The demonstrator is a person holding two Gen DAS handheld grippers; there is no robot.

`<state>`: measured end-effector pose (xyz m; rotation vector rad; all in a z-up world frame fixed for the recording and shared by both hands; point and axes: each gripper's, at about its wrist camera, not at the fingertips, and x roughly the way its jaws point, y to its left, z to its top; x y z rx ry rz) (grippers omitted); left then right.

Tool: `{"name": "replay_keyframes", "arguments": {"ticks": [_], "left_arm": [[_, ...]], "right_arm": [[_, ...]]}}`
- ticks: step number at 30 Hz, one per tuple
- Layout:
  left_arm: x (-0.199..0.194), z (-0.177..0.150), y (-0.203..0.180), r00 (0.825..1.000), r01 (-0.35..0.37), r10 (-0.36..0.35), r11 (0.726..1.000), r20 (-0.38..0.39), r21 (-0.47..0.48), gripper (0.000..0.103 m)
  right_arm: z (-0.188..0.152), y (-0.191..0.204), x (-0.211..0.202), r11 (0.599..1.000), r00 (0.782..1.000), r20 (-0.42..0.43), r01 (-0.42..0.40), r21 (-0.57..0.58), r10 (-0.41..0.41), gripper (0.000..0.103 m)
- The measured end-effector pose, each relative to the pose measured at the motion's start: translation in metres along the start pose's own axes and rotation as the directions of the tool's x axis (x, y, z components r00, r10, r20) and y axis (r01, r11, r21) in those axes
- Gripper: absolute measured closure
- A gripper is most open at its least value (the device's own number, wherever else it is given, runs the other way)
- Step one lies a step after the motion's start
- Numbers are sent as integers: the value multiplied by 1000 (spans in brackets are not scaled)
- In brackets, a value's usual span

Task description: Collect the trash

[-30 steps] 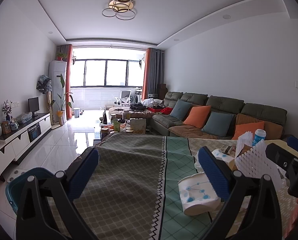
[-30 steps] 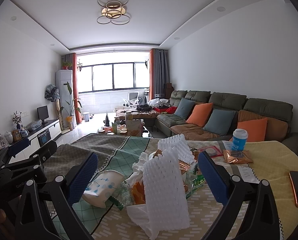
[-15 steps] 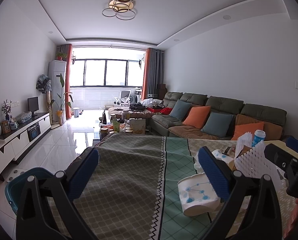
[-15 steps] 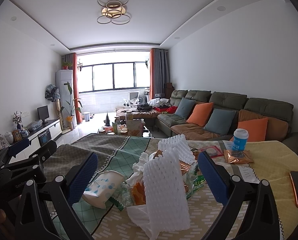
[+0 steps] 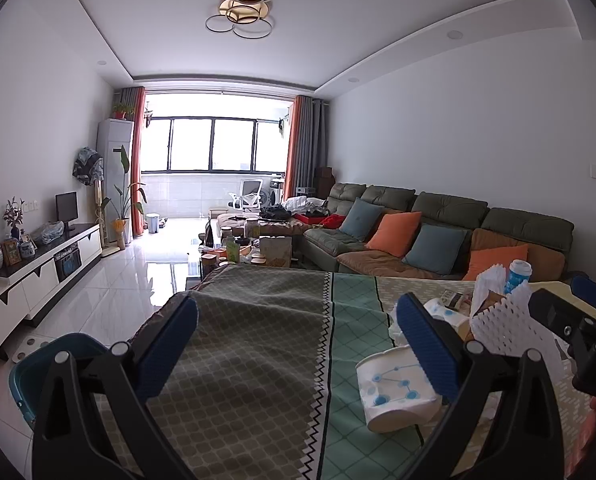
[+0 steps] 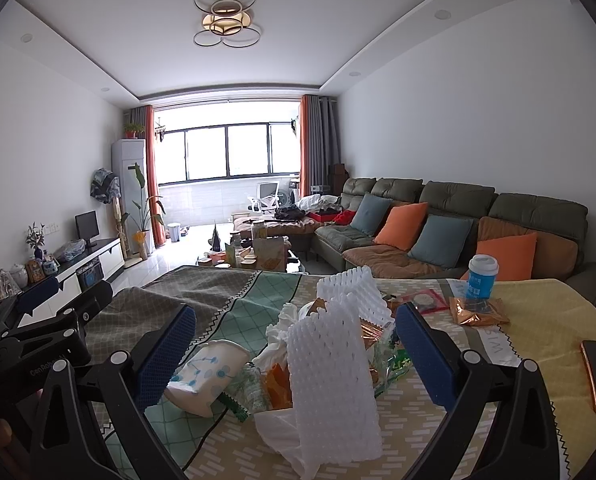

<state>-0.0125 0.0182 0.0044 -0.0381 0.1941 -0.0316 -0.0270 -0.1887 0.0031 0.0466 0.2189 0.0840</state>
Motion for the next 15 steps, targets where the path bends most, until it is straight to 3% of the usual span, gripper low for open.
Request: {"name": "replay_keyframes", "arguments": {"ticks": [15], "left_arm": [[1,-5,3,1000,15,-15,1000,-22,-5,3]], "right_arm": [[-2,1,-1,1000,1000,-18,-5,14,5,4]]}}
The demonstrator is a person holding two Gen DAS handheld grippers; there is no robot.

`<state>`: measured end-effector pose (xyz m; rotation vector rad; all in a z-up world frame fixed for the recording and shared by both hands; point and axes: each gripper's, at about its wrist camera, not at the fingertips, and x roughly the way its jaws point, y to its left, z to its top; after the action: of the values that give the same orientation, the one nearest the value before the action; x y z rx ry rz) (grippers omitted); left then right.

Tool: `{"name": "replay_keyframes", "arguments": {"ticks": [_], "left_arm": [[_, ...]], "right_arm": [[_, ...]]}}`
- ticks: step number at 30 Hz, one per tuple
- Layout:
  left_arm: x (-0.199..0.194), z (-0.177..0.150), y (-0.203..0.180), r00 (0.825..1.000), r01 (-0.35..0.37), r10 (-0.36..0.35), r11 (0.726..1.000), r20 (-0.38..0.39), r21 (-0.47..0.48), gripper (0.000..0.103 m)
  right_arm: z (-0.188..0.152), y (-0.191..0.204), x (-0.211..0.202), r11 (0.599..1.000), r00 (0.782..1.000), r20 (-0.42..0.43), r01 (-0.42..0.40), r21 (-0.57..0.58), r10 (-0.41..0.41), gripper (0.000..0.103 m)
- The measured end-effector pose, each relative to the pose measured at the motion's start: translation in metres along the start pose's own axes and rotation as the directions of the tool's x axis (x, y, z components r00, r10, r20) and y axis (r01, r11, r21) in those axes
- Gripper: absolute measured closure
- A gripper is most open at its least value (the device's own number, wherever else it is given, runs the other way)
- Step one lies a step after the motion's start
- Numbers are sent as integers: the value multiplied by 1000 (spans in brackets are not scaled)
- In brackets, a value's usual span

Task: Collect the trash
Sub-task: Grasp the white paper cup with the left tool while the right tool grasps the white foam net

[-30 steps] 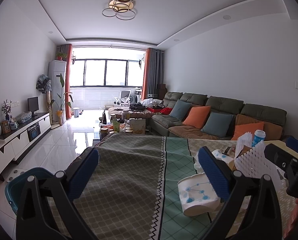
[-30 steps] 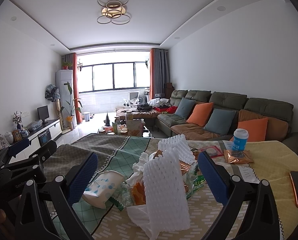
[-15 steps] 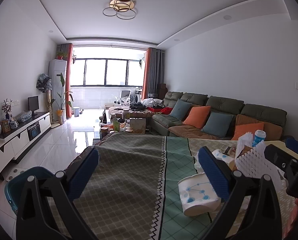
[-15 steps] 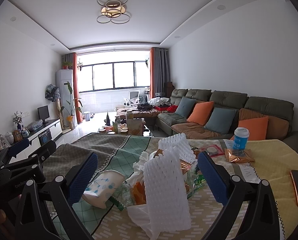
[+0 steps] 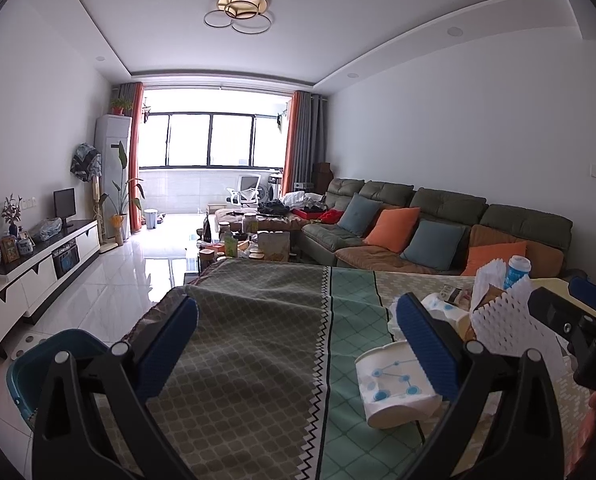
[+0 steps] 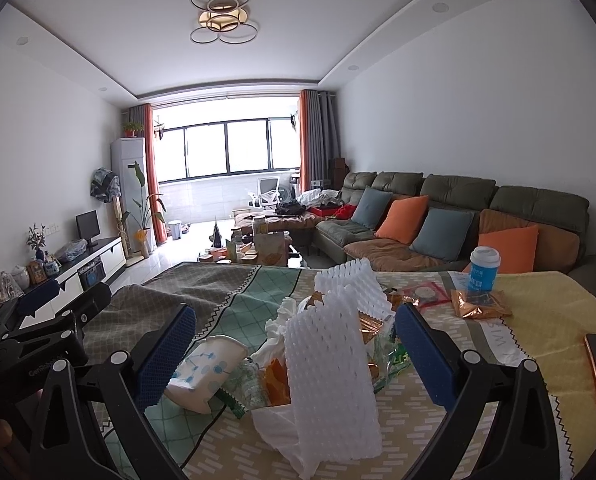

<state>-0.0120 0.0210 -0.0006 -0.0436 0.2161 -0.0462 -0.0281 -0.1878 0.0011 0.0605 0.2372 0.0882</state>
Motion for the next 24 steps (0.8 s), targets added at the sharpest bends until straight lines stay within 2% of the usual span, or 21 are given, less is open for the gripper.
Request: {"name": "replay_keyframes", "arguments": {"ticks": [5,9,13,15,17,22,24], "left_arm": [[7,-4,0,998,49,-49,999,-45,4,3],[13,-12,-5,987,126,-123,992,-101,28,3],[22,-22,-15,965,212,-199,975,-173,62,3],[23,-27,-22,952,251,-230,964,-200,84,3],[27,-32,-27,934,293,-265,951,-239,93,3],[52,-44,-26,893,312,-273,949,-357,53,4],[58,-47,-23,880,321,-286,947,-379,29,5]], "right_arm": [[-5,-3,-1,1000,1000,-31,3,23,-3,4],[-9,-10,3,998,997,-75,-4,58,8,4],[-14,-16,6,996,993,-119,-14,88,24,6],[-17,-16,7,995,989,-142,-26,99,40,14],[-18,-19,10,994,985,-165,-35,106,52,17],[-21,-24,12,992,980,-188,-46,114,67,30],[-22,-26,14,992,977,-197,-54,114,76,40]]}}
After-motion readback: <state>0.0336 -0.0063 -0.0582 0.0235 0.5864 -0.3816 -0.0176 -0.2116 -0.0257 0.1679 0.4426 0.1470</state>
